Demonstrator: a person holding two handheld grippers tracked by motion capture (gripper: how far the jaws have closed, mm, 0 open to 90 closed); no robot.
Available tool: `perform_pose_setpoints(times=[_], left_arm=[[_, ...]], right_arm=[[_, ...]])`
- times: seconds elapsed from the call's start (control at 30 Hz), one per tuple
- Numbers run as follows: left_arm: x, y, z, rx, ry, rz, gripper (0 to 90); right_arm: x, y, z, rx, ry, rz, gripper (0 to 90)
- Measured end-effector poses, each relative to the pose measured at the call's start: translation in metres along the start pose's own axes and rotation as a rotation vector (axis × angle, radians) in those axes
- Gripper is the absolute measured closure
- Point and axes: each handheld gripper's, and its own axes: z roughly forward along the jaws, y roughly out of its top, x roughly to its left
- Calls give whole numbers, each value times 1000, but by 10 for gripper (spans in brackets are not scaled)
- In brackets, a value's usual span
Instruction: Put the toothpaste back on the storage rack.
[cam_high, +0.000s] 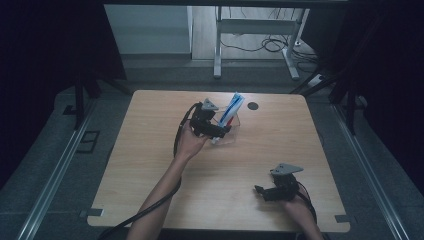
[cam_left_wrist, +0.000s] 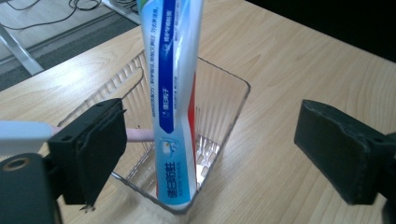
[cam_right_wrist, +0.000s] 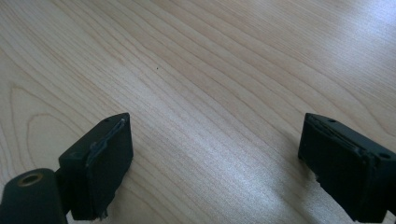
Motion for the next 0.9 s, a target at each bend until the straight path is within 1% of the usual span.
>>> perform_pose_setpoints(times=[0.1,0.2,0.33,0.37,0.4,0.47,0.57,0.6,0.77,0.9], left_arm=[[-3,-4,-3,3,-9,14,75],[-6,-8,-6,-1,-18,12,53],[-8,-14,-10,-2,-27,21,29],[-8,-16,-11,-4,-31,12,22],[-9,-18,-12,-3,-34,14,19],[-10,-21,-14,1,-36,15,19],[-11,-26,-17,21,-40,27,18],[-11,-27,-17,19,-46,35,13],[-15,-34,-22,26,-50,33,0],[-17,-39,-27,11,-52,21,0]], right_arm=[[0,0,0,0,0,0,105],[0,0,0,1,0,0,105],[0,0,0,0,0,-1,105],[0,0,0,1,0,0,105],[0,0,0,1,0,0,105],[0,0,0,1,0,0,105],[0,0,0,1,0,0,105],[0,0,0,1,0,-1,105],[0,0,0,0,0,0,105],[0,0,0,0,0,-1,105]])
